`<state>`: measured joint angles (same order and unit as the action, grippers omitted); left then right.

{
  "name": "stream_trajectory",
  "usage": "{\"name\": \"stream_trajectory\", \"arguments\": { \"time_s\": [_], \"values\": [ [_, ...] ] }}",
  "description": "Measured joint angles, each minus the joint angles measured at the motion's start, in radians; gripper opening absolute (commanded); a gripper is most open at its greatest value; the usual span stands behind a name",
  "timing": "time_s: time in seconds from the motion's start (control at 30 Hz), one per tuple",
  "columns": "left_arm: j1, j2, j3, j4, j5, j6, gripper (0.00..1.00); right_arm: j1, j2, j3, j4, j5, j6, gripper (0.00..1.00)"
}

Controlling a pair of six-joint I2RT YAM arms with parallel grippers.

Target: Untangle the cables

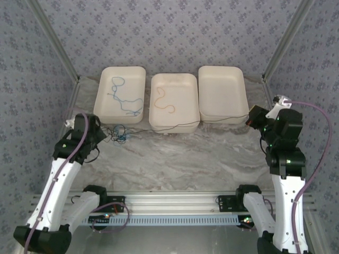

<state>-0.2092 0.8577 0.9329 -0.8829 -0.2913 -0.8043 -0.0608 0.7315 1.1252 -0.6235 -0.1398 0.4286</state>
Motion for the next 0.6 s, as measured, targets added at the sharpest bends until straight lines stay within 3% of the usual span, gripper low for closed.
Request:
{"name": "stream_trajectory", "arguments": {
  "time_s": [0.1,0.23,0.4,0.5,0.6],
  "values": [
    [0.0,0.024,-0.14,0.094,0.098,-0.034,0.11,0.012,0.023,0.014,0.014,-0.058,0.008,0.0],
    [-0.006,0.085,-0.325,0.182,0.206,-0.082,0.35,0.068,0.04,0.012,0.013,-0.115,0.012,0.0],
    [-0.029,0.08,-0.356,0.191,0.239,-0.105,0.45,0.188,0.065,-0.011,-0.003,-0.145,0.01,0.0],
    [-0.134,0.025,-0.318,0.193,0.218,-0.098,0.44,0.264,0.07,-0.044,-0.019,-0.134,0.007,0.0],
    [-0.32,0.014,-0.256,0.223,0.19,-0.078,0.45,0.286,0.073,-0.06,-0.044,-0.116,0.003,0.0]
  ]
}}
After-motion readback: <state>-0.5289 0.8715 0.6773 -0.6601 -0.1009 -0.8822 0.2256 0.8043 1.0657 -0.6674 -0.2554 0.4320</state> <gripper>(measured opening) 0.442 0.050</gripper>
